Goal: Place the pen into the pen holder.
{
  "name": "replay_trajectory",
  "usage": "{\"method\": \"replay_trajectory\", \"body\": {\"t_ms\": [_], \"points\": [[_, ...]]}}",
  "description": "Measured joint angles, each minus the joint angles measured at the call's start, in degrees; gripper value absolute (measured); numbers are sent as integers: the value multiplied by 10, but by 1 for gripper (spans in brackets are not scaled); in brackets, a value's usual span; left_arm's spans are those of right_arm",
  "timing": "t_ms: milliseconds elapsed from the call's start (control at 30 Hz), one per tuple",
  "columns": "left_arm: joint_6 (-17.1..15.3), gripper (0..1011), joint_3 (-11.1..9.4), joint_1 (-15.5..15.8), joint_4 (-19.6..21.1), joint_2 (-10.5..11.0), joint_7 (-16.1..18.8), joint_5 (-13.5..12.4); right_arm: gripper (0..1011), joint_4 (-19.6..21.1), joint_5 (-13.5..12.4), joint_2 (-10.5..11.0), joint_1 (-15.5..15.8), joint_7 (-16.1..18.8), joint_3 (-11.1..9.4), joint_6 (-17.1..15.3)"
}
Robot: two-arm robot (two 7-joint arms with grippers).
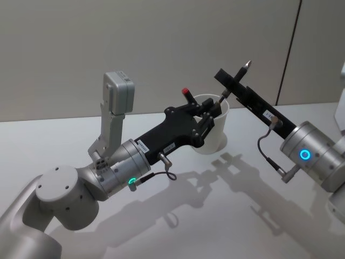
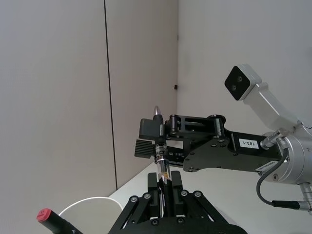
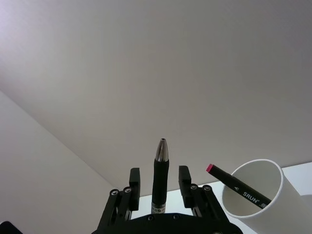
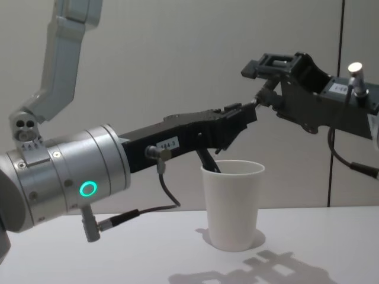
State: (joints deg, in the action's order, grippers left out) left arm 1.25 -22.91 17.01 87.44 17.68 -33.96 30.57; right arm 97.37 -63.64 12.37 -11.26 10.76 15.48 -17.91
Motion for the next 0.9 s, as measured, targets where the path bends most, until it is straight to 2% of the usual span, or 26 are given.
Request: {"method": "replay_trajectory", "body": {"t_ms": [33,333,400,733,900], "points": [[0,160,0,0,0,0,0,0,508,0,0,0,0,0,0,0],[0,160,0,0,0,0,0,0,185,-1,1,-1,-1,0,1,1],[0,160,0,0,0,0,0,0,148,-1,1,-1,-1,0,1,1],[0,163,0,0,0,0,0,0,132,-1,1,-1,-1,0,1,1],[0,296,0,0,0,0,0,0,131,-1,1,-1,-1,0,1,1]]}}
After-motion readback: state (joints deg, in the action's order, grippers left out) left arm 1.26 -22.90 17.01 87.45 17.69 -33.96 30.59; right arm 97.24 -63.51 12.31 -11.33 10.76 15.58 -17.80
